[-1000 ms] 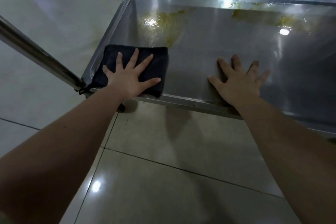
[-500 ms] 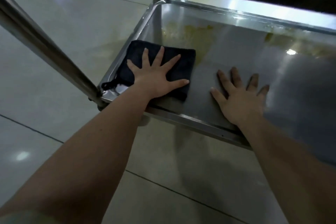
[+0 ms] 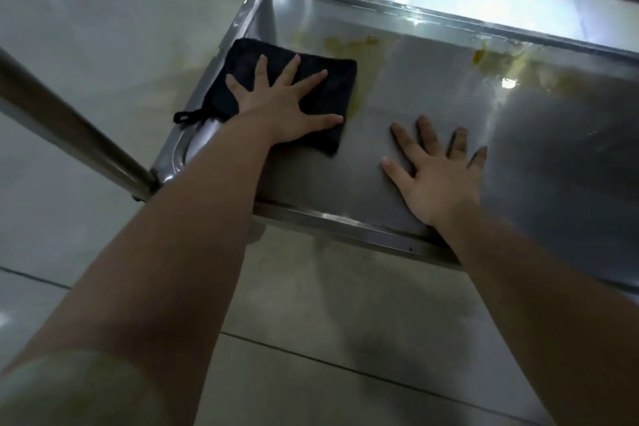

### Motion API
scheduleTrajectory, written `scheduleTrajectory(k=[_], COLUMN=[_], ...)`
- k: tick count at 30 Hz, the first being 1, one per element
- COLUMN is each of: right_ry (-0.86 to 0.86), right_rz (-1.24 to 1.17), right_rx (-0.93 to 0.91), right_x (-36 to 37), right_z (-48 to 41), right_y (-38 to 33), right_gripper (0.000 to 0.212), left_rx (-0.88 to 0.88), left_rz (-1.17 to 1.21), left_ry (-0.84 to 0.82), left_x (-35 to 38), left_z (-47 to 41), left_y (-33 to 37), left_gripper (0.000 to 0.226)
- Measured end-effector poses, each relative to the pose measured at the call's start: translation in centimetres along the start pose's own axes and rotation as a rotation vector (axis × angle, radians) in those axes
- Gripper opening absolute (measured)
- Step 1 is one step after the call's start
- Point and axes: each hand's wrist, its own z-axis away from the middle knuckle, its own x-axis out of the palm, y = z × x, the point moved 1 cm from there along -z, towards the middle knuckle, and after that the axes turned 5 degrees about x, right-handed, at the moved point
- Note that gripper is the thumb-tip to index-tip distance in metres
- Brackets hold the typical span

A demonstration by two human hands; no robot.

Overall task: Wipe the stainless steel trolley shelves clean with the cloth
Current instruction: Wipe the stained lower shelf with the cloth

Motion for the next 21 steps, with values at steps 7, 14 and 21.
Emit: scheduleTrajectory(k=[7, 14, 21], right_ry=[-0.033, -0.017, -0.011], right_rz=[-0.021, -0.032, -0.045], right_rx=[-0.023, 0.150, 0.129], right_x=[-0.7, 0.1, 0.5], right_z=[-0.2, -0.1, -0.4], right_y=[0.3, 4.4, 4.7], right_gripper=[0.069, 0.075, 0.074], left_rx=[0.001, 0.037, 0.073], left_rz=[-0.041, -0.080, -0.047], left_ry=[-0.068, -0.052, -0.026], left_x=[4.0, 4.5, 2.9], left_z=[11.3, 9.9, 0.4], left_y=[0.8, 3.4, 7.9], left_gripper=[0.087, 0.088, 0.084])
